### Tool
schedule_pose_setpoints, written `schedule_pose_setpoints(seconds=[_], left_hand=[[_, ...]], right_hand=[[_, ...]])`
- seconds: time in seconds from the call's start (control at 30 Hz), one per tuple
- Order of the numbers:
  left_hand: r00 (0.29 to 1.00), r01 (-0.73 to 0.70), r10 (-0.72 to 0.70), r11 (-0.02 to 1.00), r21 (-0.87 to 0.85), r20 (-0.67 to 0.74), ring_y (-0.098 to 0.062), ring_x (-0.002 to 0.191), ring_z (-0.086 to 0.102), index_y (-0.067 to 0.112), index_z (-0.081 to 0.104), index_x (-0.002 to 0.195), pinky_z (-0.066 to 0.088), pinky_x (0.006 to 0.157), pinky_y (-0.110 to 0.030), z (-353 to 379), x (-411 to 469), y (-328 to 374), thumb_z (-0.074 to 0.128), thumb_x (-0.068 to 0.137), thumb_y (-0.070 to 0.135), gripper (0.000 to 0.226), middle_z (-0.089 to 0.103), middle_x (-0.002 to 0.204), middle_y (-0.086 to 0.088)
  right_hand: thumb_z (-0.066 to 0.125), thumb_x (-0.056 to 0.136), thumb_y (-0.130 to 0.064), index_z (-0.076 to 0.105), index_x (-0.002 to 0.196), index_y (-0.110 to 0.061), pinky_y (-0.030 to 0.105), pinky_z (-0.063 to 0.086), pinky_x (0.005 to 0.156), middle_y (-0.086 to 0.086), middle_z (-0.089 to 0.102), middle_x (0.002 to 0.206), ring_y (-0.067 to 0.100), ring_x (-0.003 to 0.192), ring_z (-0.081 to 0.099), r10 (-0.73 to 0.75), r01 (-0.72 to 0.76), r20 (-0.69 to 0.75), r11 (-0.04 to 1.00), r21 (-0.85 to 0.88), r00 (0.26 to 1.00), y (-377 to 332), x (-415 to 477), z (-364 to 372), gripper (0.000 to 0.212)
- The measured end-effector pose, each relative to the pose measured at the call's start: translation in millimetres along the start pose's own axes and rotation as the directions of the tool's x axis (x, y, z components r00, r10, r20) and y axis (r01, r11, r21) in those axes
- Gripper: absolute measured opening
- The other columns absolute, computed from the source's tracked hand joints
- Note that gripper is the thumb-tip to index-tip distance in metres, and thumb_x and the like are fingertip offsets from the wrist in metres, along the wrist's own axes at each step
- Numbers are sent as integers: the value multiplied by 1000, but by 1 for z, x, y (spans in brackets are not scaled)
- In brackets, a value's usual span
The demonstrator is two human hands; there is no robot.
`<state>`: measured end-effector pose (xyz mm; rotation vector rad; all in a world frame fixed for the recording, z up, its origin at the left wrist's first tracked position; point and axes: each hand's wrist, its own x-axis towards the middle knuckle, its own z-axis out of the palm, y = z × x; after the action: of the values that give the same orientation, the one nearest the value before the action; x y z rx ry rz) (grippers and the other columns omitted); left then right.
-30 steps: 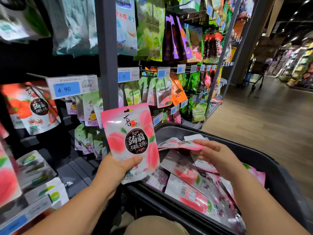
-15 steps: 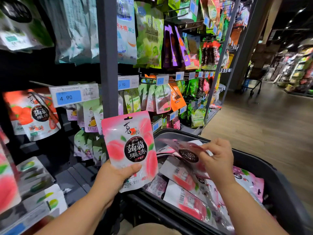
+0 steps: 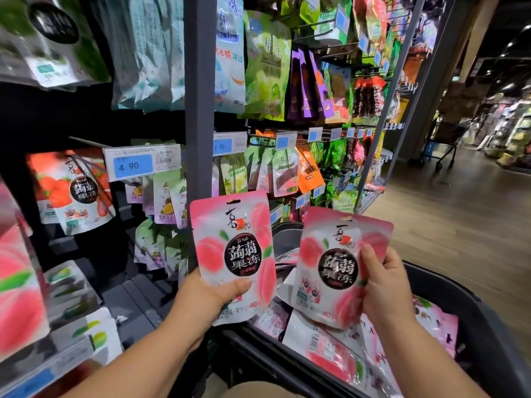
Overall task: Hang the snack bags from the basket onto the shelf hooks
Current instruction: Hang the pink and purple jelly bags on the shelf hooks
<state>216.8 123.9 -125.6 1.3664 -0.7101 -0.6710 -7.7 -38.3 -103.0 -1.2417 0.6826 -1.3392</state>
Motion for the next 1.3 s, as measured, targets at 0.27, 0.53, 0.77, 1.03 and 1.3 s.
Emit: schedule_pose_setpoints(seconds=[0.27, 0.53, 0.77, 1.03, 1.3], left_hand=[[999, 45, -45, 998, 32, 6, -11, 59, 66, 2, 71, 96, 50, 55, -19, 7, -3, -2, 84, 70, -1, 29, 74, 72, -3], [999, 40, -40, 999, 10, 11, -17, 69, 67, 11, 72, 94, 52, 68, -31, -3, -10, 6, 91, 60, 12, 39, 76, 82, -5], [1000, 30, -29, 996, 84, -9, -11, 64, 65, 19, 73, 83, 48, 63, -25, -51, -26, 31, 90, 67, 14, 24, 74, 72, 3], [993, -15, 32, 990, 144, -116, -6, 56, 64, 14, 68, 96, 48, 53, -17, -121, -59, 62, 89, 68, 13, 35, 73, 72, 0], [987, 67, -38, 981, 184, -157, -6, 49, 59, 8, 66, 89, 47, 51, -18, -191, -114, 70, 88, 69, 8, 30, 66, 56, 5]], right_hand=[[81, 65, -22, 56, 112, -8, 40, 58, 67, 19, 70, 85, 37, 80, 69, 218, -204, 203, 975, -89, 955, 13, -4, 7, 55], [95, 55, -28, 61, 60, -9, 18, 26, 36, 7, 48, 49, 14, 35, 34, 517, -307, 384, 818, -487, 765, 12, -20, 1, 39], [89, 54, -1, 64, 85, 13, 25, 51, 40, 20, 70, 65, 24, 47, 66, 453, -399, 400, 892, -215, 797, 6, -16, 31, 43], [85, 53, -13, 67, 66, -7, 20, 40, 43, 10, 58, 56, 19, 45, 52, 270, -248, 562, 962, -118, 782, -9, -19, 110, 23], [101, 15, -32, 67, 105, 7, 33, 59, 60, 22, 74, 92, 30, 75, 74, 234, -333, 726, 943, -7, 647, 0, -76, 190, 104]])
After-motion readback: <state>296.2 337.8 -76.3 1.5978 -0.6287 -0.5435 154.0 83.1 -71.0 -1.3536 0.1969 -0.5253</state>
